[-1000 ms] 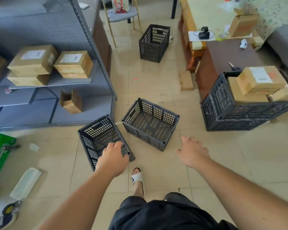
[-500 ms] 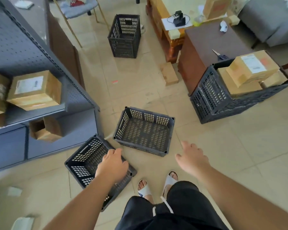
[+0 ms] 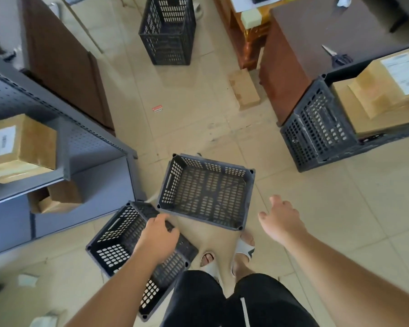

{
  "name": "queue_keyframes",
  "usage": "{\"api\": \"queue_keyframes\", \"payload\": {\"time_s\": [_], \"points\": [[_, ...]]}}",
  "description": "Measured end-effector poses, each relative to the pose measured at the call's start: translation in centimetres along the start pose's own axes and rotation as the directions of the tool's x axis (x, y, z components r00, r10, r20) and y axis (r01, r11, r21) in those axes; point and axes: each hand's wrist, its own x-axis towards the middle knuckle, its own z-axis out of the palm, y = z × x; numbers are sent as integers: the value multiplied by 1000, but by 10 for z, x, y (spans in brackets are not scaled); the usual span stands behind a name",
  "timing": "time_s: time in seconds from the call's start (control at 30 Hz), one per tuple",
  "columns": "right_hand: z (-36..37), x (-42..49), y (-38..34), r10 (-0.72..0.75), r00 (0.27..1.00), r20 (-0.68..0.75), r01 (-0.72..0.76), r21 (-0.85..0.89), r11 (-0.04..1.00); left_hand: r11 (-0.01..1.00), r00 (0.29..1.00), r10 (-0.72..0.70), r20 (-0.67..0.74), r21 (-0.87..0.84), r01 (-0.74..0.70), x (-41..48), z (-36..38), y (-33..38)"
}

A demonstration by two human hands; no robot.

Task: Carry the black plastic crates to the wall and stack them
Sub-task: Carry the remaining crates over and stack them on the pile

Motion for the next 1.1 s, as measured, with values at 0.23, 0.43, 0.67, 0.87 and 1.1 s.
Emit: {"api": "queue_keyframes", "payload": {"time_s": [0.23,0.43,0.67,0.87,1.1], "points": [[48,95,-8,85,995,43,-88,63,994,999,998,-45,35,-4,45,116,34,-12],[119,180,-5,186,981,56,-192,147,970,998,992,-62,107,19,60,216,85,-27],[203,260,3,263,960,92,-277,216,936,993,993,-79,83,91,72,331,109,-67],[253,320,10,303,950,74,-312,232,921,974,989,-144,28,178,137,408,114,-98],[282,387,18,415,909,-28,-390,292,873,954,947,-202,-249,169,248,479,117,-94]]}}
